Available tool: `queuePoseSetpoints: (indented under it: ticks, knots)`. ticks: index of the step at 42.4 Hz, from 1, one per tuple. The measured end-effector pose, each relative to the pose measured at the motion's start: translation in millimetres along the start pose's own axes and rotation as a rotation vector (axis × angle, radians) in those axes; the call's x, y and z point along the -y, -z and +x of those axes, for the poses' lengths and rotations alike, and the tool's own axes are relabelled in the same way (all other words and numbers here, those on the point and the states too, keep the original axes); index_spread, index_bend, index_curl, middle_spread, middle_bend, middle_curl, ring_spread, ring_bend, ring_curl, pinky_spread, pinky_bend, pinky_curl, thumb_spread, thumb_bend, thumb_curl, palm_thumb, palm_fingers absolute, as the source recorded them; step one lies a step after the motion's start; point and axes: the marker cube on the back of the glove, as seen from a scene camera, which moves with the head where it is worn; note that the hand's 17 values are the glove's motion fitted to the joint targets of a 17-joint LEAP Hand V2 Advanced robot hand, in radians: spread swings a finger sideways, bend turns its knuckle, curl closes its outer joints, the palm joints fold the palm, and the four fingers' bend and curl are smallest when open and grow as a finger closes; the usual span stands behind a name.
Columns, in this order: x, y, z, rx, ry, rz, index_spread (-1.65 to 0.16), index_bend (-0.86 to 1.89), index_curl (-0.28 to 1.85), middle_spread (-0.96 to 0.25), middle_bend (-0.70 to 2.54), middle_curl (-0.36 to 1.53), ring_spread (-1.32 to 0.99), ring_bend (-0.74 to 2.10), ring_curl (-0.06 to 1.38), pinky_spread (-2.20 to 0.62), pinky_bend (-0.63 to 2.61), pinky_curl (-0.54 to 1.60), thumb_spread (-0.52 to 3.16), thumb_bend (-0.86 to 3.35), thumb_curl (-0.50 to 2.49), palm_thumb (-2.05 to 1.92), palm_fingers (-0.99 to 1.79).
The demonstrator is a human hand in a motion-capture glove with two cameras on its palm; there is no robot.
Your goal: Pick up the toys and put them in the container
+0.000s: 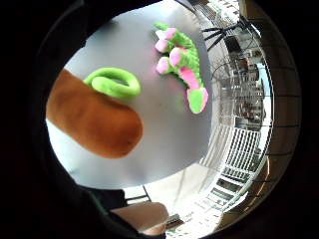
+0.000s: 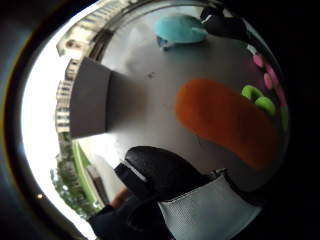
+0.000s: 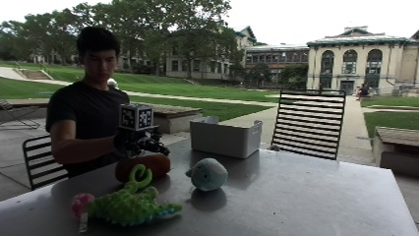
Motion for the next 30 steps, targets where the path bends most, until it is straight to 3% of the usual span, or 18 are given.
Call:
queuePoseSetpoints:
  ticks: [21,24,26,30]
  knots:
    - [2.6,-64.7,-0.8,0.078,-0.040,-0.152,-0.30,0.86,0.56,-0.02,0.23,0.37,-0.02,0.13,0.05,0.10,0.35,0.31,1.03,-0.01,0.23,0.04,0.05]
    - [2.7,-67.5,-2.8,0.093,-0.046,-0.174,-0.27,0.99,0.58,-0.02,0.23,0.37,-0.03,0.15,0.05,0.09,0.33,0.30,1.08,0.03,0.25,0.11,0.18]
    - [3.6,-67.9,-4.5,0.089,-0.046,-0.181,-0.24,1.17,0.63,-0.03,0.24,0.38,-0.06,0.21,0.06,0.07,0.32,0.29,1.17,0.14,0.29,0.28,0.44]
    - [6.8,-66.5,-6.3,0.083,-0.032,-0.193,-0.19,1.19,0.62,-0.05,0.28,0.40,-0.11,0.28,0.09,0.05,0.26,0.28,1.24,0.20,0.31,0.39,0.58]
